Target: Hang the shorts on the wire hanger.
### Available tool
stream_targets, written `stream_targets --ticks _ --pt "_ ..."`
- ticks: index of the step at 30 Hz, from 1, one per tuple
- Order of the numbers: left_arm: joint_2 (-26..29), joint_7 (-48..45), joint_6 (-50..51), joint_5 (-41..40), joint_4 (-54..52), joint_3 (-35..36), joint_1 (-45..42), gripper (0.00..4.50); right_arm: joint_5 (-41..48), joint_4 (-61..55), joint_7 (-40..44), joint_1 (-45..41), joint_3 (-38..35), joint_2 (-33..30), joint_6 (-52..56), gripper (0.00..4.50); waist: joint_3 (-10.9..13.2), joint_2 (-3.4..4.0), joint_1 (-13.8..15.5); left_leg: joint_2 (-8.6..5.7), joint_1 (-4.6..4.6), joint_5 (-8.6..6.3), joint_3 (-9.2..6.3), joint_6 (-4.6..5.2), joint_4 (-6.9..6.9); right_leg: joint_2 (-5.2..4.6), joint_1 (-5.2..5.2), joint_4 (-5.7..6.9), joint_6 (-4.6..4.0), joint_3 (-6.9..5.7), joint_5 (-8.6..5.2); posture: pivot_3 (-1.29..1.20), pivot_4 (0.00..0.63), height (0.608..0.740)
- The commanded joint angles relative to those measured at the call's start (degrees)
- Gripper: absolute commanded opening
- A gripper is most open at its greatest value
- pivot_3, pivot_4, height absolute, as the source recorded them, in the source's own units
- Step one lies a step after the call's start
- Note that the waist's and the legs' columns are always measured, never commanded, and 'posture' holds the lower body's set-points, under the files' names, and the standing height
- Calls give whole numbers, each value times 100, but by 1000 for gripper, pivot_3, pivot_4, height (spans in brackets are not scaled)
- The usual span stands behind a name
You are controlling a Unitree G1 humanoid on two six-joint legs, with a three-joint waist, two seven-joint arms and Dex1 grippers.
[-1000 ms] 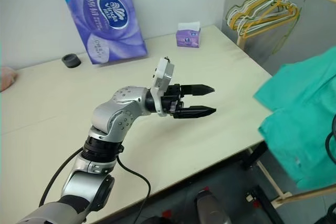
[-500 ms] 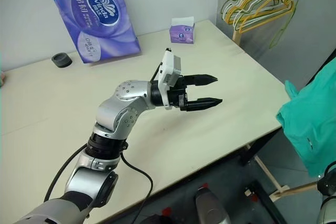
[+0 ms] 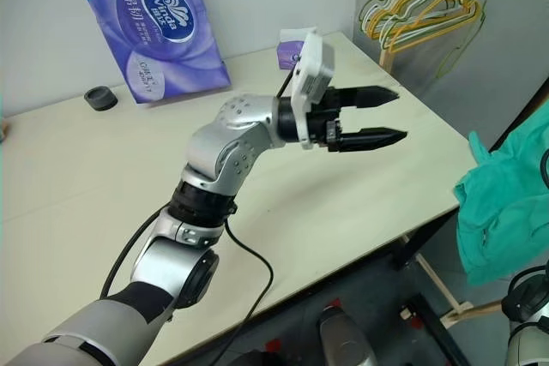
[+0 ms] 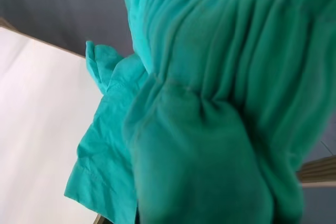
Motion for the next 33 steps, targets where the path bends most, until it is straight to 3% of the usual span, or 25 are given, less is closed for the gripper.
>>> stream_targets --ticks 1,8,13,21,22,28,33 --pt "-161 -109 -3 -96 440 150 -467 3499 160 -131 -138 -93 -121 -17 47 0 1 -2 -7 0 4 0 7 0 -4 0 0 -2 2 6 1 -461 173 740" --pt "-363 -389 -73 -192 1226 354 -1049 3499 457 -334 -282 -143 -158 73 47 0 6 -9 -70 -2 56 1 66 0 -66 2 5 -20 20 61 -3 -465 169 740" --pt "-387 -455 -209 -75 1375 333 -1101 3530 676 -667 -427 -256 -302 256 47 1429 4 -7 -163 -1 57 1 67 -1 -69 1 5 -21 23 63 -4 -456 161 740" --pt "-399 -498 -347 50 1436 315 -1102 3530 726 -1032 -701 -725 -258 128 47 4288 3 -4 -178 -3 59 0 74 -2 -70 0 4 -22 27 72 -5 -454 155 740" --pt "-393 -507 -358 65 1429 310 -1088 3530 697 -1071 -784 -806 -285 169 47 4487 3 -4 -176 -2 59 0 73 -2 -70 0 4 -22 27 70 -5 -454 154 740" --pt "-377 -559 -415 141 1363 257 -995 3530 327 -1239 -995 -941 -59 4 -1 4487 2 -4 -172 -4 58 0 75 -2 -71 -3 4 -24 28 73 -4 -454 151 740" --pt "-392 -546 -429 184 1384 274 -991 3530 -70 -1391 -1056 -605 549 -286 -848 4487 2 -3 -176 -4 59 0 76 -2 -71 -3 3 -24 29 75 -5 -448 151 740"
